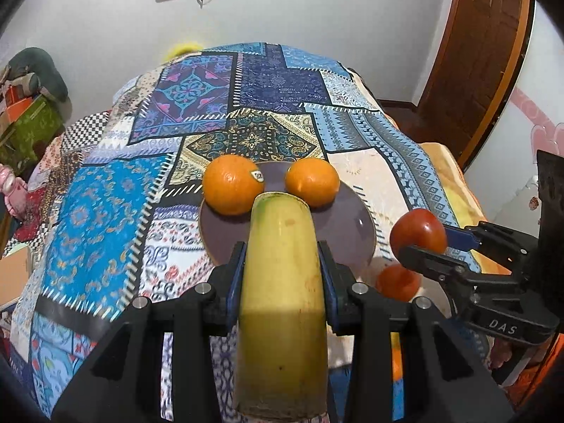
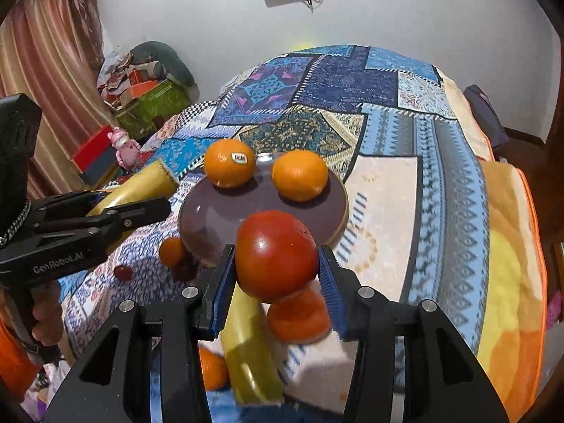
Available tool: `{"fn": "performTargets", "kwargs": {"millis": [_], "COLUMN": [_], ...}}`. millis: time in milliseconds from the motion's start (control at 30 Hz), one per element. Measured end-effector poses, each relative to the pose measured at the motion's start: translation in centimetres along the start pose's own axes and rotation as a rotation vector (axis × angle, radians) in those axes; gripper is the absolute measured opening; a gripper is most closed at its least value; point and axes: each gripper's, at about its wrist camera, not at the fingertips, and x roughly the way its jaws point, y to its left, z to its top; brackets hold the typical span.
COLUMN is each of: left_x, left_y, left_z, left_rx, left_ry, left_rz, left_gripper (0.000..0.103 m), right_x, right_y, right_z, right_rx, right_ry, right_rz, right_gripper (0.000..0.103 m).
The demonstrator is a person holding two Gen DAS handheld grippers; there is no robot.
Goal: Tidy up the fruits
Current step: 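Lay the cucumber on the plate with the left tool while the right tool places a tomato there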
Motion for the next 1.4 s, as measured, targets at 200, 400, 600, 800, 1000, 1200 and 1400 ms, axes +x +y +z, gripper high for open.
{"fn": "performTargets", "kwargs": {"millis": [200, 400, 600, 800, 1000, 1200, 1400], "left_x": [2.9, 5.0, 6.9, 8.4, 9.6, 8.2, 7.0], "left_y": [0.5, 0.2, 0.3, 0.4, 0.5, -0.1, 0.1], "left_z": [1.7, 2.8, 3.5, 3.7, 3.4, 3.9, 4.3], "left_rx": [-0.002, 0.035, 0.046, 0.047, 0.026, 0.05, 0.037], "left_ry": [0.033, 0.056, 0.091, 0.122, 0.16, 0.104, 0.084], "left_rz": [-0.017, -0.021, -0.012, -0.008, -0.014, -0.011, -0.004], "left_gripper": [0.038, 0.038, 0.038, 0.038, 0.038, 0.032, 0.032], "right_x": [1.7, 3.3, 4.9, 6.0, 6.8, 7.5, 6.2], "right_y": [-0.5, -1.0, -1.3, -1.1, -1.0, -1.3, -1.1], "right_z": [1.5, 2.3, 2.6, 2.5, 2.5, 2.6, 3.3], "right_rx": [-0.017, -0.035, -0.052, -0.072, -0.083, -0.074, -0.073], "right_ry": [0.011, 0.036, 0.081, 0.119, 0.15, 0.167, 0.121], "right_rz": [-0.014, -0.023, -0.018, -0.005, 0.002, -0.016, -0.021], "right_gripper": [0.042, 0.042, 0.042, 0.042, 0.043, 0.043, 0.045]}}
